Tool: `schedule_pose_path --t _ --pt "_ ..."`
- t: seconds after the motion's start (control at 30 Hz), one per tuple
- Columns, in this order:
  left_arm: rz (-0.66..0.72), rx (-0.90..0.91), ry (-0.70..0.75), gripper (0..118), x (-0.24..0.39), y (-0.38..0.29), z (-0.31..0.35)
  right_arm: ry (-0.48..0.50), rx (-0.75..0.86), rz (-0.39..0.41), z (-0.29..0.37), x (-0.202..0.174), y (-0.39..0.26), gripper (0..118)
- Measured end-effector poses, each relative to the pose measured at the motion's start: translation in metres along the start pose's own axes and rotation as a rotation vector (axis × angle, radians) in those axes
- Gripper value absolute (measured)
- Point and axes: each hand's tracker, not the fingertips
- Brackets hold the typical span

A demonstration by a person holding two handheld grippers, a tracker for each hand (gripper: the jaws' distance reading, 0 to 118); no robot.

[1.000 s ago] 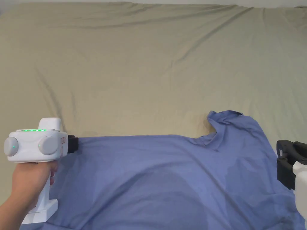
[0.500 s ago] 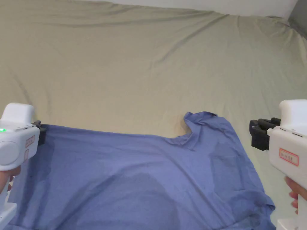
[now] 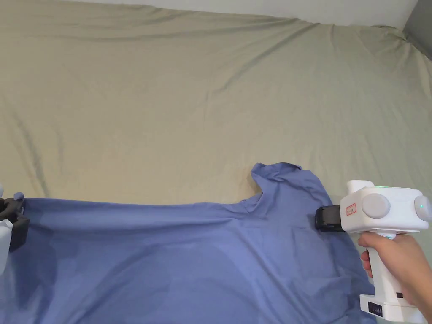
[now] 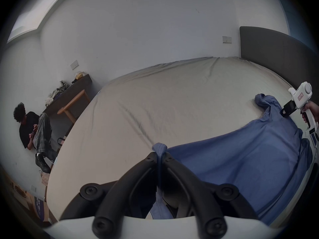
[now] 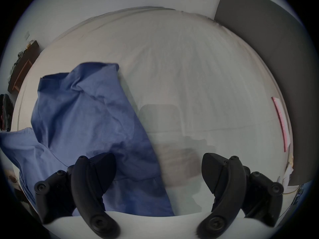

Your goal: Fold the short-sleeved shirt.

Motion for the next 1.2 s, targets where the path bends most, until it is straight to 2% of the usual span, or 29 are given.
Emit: schedule_pose_path --t 0.07,0.13,0.17,0.2,0.23,0.33,0.47,0.87,1.07,1.2 --pt "0.001 -0.009 0.0 2 0.001 -0.003 -0.001 -0.01 0.013 0.007 0.003 -0.004 -0.001 102" --pt "0.003 -0.014 -0.001 2 0.001 -0.005 -0.003 0.034 0.024 0.008 0.012 -0.007 -0.001 77" --pt "0.009 -0.018 -0.002 2 0.002 -0.005 -0.003 0.011 0.029 0.022 0.017 -0.012 -0.001 57" --pt "0.015 -0.022 -0.004 2 0.002 -0.006 -0.003 0.003 0.048 0.079 0.022 -0.016 0.0 18" --pt "0.017 -0.024 -0.006 2 0.003 -0.006 -0.002 -0.004 0.066 0.111 0.025 -0.018 0.001 2" --pt "0.011 -0.029 0.004 2 0.002 -0.005 0.002 -0.019 0.059 0.129 0.03 -0.023 -0.002 2" --pt "0.012 -0.017 0.01 2 -0.004 0.002 0.018 0.035 0.133 0.077 0.073 -0.011 -0.005 2" --pt "0.046 0.003 0.026 2 -0.03 -0.022 0.093 0.053 0.194 0.144 0.207 0.014 -0.064 2" --pt "0.022 -0.045 0.009 2 -0.036 -0.058 0.114 0.043 0.156 0.208 0.234 0.014 -0.115 2" --pt "-0.004 -0.089 -0.002 2 -0.036 -0.082 0.122 0.053 0.106 0.211 0.235 0.015 -0.146 2"
